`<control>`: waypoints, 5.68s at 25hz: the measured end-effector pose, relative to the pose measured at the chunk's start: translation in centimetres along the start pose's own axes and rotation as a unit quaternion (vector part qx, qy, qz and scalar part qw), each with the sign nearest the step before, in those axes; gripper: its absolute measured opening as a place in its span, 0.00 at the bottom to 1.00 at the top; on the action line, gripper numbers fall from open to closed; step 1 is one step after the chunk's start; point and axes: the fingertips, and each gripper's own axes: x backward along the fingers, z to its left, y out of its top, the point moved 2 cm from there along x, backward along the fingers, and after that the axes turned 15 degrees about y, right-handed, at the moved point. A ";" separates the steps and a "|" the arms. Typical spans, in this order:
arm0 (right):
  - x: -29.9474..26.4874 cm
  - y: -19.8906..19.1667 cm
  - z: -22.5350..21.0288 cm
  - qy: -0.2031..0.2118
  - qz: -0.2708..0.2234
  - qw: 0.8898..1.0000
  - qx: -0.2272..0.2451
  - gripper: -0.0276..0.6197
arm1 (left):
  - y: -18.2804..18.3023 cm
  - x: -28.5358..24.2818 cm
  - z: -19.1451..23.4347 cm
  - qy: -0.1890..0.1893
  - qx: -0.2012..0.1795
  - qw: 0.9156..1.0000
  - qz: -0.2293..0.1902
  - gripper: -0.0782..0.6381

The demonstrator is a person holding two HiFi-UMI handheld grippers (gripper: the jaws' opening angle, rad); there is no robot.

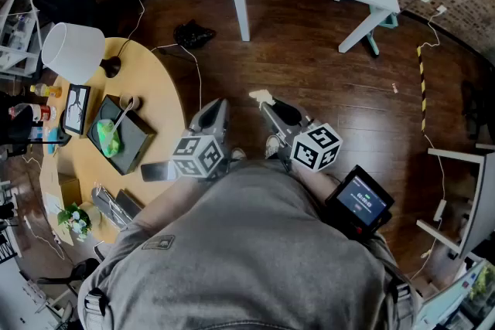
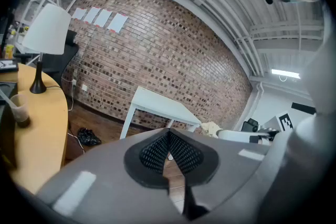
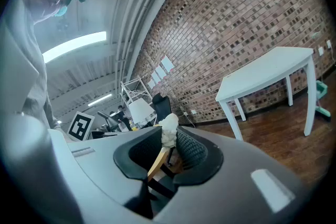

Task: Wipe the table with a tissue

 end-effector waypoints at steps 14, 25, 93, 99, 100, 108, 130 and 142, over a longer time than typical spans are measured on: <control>5.0 3.4 -5.2 0.005 0.001 1.000 0.003 0.19 | 0.1 -4.1 -6.8 0.009 0.007 1.000 -0.015 0.11; 5.4 4.5 -8.5 -0.001 0.000 1.000 -0.021 0.19 | 0.6 -7.2 -7.3 0.027 0.008 1.000 -0.002 0.11; 2.3 29.3 -46.0 -0.102 -0.044 0.993 -0.042 0.19 | 15.3 -48.9 -20.8 -0.046 -0.031 0.997 0.061 0.11; 2.7 29.7 -47.3 -0.128 -0.048 0.989 -0.054 0.19 | 15.7 -50.8 -21.4 -0.066 -0.038 0.994 0.078 0.11; 2.6 29.8 -47.5 -0.133 -0.048 0.988 -0.054 0.19 | 15.8 -51.2 -21.3 -0.069 -0.038 0.994 0.080 0.11; 1.6 30.5 -48.8 -0.172 -0.043 0.983 -0.054 0.19 | 17.0 -54.1 -21.4 -0.109 -0.049 0.988 0.098 0.11; 6.4 27.1 -57.6 -0.245 0.058 0.965 -0.069 0.19 | 13.5 -60.1 -24.8 -0.095 -0.083 0.978 0.164 0.11; 10.6 26.8 -64.3 -0.285 0.064 0.951 -0.097 0.19 | 9.3 -64.4 -26.6 -0.087 -0.115 0.964 0.222 0.11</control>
